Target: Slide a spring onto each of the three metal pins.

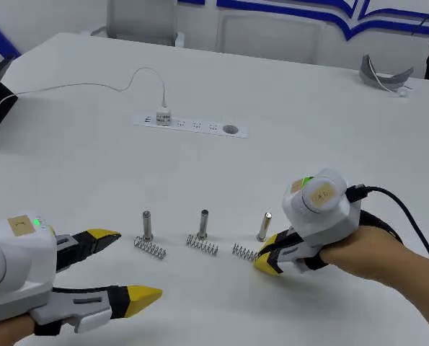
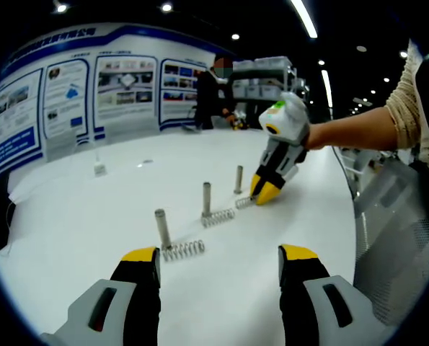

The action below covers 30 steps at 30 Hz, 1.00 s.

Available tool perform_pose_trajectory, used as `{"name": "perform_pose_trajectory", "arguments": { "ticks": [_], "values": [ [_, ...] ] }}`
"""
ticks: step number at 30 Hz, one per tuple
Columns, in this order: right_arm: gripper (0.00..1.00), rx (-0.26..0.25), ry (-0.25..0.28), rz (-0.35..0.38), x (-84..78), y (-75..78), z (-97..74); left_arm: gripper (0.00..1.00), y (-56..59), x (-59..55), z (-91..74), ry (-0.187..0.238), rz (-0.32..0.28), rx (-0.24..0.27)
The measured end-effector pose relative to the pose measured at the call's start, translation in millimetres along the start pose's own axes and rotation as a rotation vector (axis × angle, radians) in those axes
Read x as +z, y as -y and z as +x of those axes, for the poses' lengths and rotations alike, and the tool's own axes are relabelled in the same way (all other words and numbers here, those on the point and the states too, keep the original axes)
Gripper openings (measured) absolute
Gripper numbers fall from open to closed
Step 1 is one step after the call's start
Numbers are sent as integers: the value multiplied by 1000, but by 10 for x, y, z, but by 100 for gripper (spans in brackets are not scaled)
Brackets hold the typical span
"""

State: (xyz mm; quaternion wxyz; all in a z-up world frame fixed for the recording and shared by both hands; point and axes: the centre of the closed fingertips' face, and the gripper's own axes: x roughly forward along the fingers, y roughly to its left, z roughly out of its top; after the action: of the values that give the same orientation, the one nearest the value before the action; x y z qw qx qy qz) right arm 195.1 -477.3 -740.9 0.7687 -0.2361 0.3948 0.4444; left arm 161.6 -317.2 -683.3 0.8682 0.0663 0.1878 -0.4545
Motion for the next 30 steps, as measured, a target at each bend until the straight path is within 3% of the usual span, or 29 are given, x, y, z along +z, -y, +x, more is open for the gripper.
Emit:
{"name": "perform_pose_trajectory", "arguments": {
  "ticks": [15, 30],
  "values": [
    [12, 17, -3, -54, 119, -149, -254, 62, 287, 49, 198, -11, 56, -108],
    [12, 55, -27, -120, 212, -365, -352, 54, 429, 166, 488, -15, 140, -194]
  ]
}}
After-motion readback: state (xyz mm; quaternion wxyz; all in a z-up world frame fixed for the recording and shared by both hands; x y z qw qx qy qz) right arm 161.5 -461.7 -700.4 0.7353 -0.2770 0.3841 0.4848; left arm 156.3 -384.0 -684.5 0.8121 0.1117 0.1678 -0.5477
